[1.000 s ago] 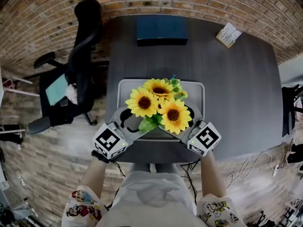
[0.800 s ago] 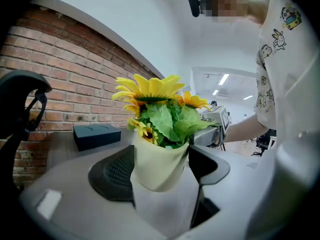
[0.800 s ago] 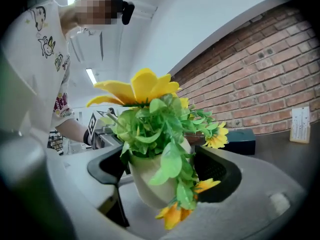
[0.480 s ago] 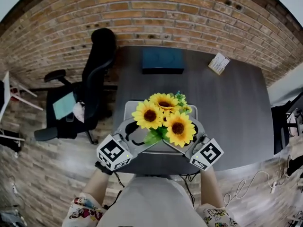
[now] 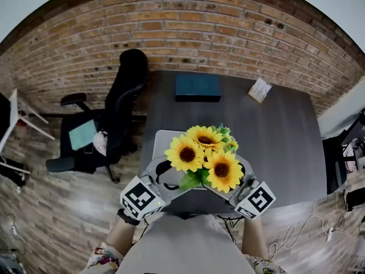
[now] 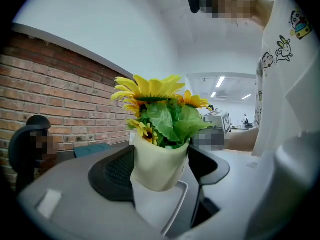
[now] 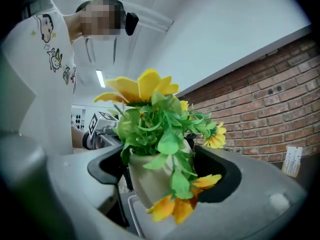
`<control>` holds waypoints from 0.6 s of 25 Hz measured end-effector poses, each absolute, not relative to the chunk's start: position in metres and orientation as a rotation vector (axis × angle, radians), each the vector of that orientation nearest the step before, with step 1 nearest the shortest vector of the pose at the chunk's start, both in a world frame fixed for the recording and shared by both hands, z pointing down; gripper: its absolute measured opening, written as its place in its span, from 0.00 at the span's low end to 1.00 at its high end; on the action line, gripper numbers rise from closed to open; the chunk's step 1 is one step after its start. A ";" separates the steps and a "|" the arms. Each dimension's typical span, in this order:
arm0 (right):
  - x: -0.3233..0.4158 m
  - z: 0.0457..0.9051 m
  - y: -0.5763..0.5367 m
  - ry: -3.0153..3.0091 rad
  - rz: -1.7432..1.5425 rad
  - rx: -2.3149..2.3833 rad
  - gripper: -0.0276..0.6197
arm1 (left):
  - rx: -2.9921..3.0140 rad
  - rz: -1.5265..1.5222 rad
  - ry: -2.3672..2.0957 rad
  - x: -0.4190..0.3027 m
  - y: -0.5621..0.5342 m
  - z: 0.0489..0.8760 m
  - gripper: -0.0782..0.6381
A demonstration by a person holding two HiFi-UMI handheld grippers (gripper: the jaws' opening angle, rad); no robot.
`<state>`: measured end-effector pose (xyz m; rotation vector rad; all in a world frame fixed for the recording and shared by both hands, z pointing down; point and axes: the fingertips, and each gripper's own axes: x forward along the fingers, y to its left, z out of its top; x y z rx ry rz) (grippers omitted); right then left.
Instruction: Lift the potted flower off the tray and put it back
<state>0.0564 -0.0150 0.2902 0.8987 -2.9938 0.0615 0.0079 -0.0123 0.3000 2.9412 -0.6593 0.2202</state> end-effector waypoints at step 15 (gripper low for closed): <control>0.056 0.279 0.024 -3.007 0.053 0.937 0.68 | 2.923 0.190 -0.620 0.006 0.025 0.292 0.61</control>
